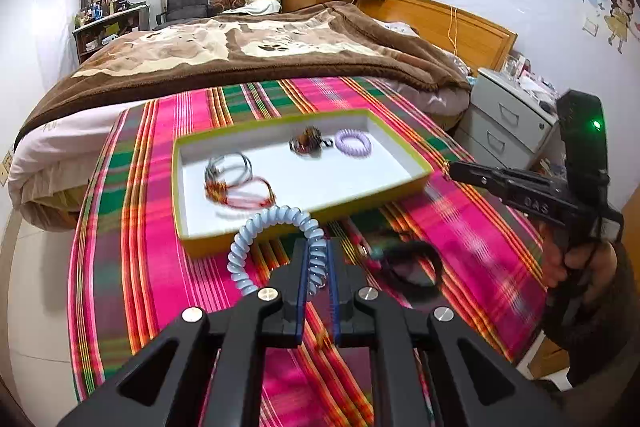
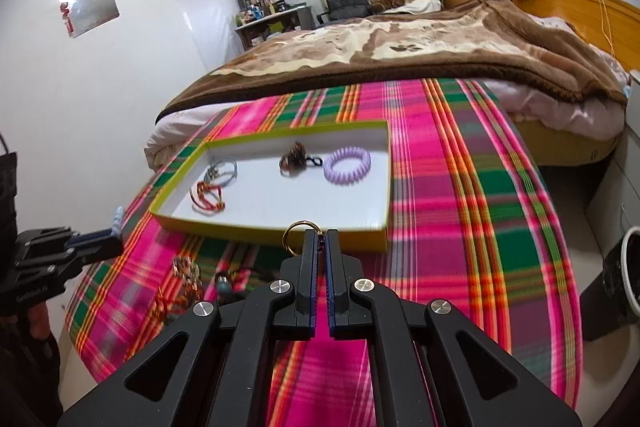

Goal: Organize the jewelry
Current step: 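Carry the gold ring and light blue coil over the white tray with both tools, then open both tools to drop the coil and ring into the tray, then move both open tools back to the remaining jewelry beside the tray, then grasp the black watch strap with the right tool while the left grasps the red beaded cord, then carry the watch strap and red beaded cord over the tray with both tools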

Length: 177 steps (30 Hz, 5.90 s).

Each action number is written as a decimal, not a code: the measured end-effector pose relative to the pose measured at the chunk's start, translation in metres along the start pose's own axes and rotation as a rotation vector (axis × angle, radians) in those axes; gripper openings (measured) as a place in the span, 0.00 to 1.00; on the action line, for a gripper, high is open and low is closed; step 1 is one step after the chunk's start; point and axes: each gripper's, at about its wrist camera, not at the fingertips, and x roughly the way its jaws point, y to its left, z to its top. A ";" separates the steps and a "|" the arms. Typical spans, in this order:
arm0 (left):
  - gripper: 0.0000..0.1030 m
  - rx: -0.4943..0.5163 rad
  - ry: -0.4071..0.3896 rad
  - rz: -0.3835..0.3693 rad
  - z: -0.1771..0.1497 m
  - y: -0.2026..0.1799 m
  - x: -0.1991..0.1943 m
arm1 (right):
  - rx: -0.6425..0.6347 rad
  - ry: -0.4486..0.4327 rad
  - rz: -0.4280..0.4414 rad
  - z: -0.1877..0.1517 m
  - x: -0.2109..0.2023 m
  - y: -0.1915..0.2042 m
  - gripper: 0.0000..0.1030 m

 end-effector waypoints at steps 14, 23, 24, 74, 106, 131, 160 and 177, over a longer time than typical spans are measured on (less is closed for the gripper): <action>0.10 -0.010 0.043 -0.035 0.065 0.023 0.074 | -0.050 0.047 -0.031 0.048 0.051 0.000 0.03; 0.10 -0.034 0.104 -0.040 0.079 0.029 0.121 | -0.065 0.153 -0.040 0.044 0.092 -0.006 0.03; 0.10 -0.038 0.114 -0.041 0.079 0.030 0.125 | -0.067 0.162 -0.045 0.044 0.095 -0.007 0.03; 0.42 -0.040 0.103 -0.015 0.070 0.009 0.105 | -0.066 0.141 -0.091 0.036 0.079 0.001 0.15; 0.49 -0.232 0.026 0.011 -0.029 0.028 0.024 | -0.132 0.193 0.036 -0.040 0.032 0.029 0.48; 0.49 -0.221 0.057 -0.026 -0.055 0.027 0.018 | -0.182 0.236 0.036 -0.054 0.030 0.035 0.15; 0.46 0.003 0.133 0.081 -0.046 -0.040 0.066 | -0.101 0.175 0.052 -0.063 -0.007 0.014 0.15; 0.12 -0.004 0.107 0.087 -0.047 -0.032 0.055 | -0.092 0.154 0.054 -0.063 -0.011 0.012 0.15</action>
